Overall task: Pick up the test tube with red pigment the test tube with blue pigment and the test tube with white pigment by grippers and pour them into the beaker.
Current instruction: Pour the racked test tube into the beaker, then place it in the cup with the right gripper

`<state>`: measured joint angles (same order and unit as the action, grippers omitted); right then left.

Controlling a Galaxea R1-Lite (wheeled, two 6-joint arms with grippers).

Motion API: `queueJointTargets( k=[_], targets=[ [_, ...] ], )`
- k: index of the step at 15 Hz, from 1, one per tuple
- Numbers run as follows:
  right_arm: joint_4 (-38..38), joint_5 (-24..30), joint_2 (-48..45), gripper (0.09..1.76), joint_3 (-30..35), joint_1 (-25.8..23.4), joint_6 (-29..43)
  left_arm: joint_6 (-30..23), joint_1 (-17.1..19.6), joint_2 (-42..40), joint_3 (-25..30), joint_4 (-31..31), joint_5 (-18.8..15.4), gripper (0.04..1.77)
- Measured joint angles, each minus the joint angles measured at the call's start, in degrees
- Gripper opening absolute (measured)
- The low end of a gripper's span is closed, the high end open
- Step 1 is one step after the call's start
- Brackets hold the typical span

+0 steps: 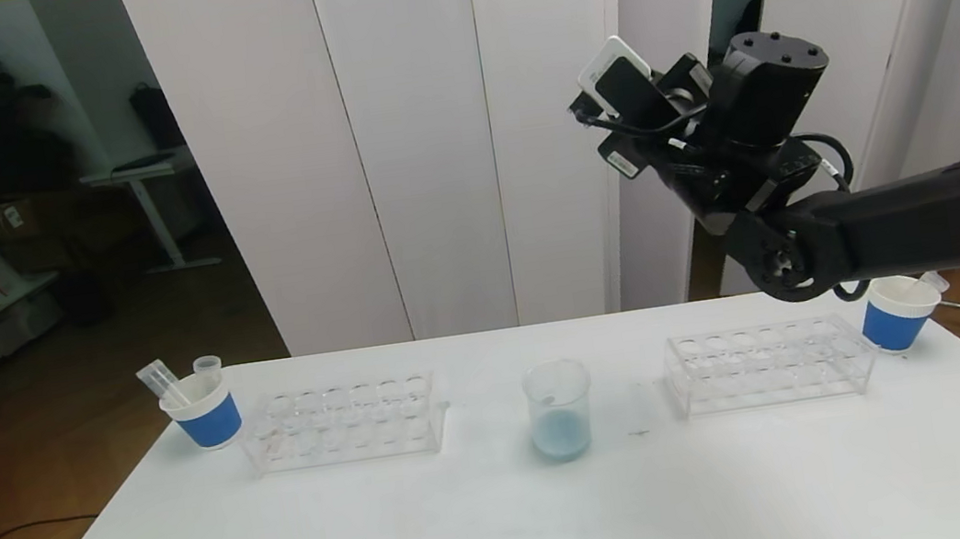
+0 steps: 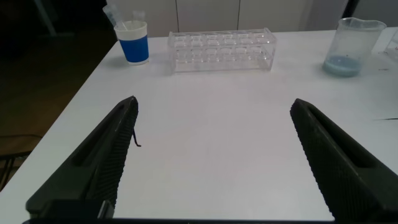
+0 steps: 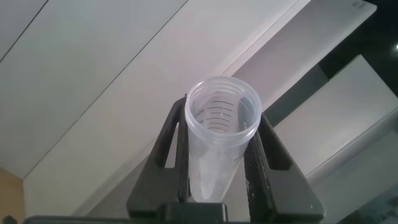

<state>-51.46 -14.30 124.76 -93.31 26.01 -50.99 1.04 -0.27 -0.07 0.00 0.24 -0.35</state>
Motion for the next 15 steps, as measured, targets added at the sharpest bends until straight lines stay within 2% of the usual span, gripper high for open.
queueJointTargets(
  k=[2, 5, 9, 15],
  targets=[
    [-3.8, -5.4, -1.0, 0.58, 4.9, 0.1, 6.8, 0.0, 0.0, 0.0, 0.0, 0.0, 0.0, 1.75],
    [-11.3, -11.9, -3.2, 0.58, 15.6, -0.7, 16.6, 0.0, 0.0, 0.0, 0.0, 0.0, 0.0, 1.75],
    [-13.9, -18.1, -7.6, 0.58, 30.5, -4.2, 34.8, 0.0, 0.0, 0.0, 0.0, 0.0, 0.0, 1.75],
    [-14.1, -19.8, -11.4, 0.58, 46.1, -8.3, 55.2, 0.0, 0.0, 0.0, 0.0, 0.0, 0.0, 1.75]
  ],
)
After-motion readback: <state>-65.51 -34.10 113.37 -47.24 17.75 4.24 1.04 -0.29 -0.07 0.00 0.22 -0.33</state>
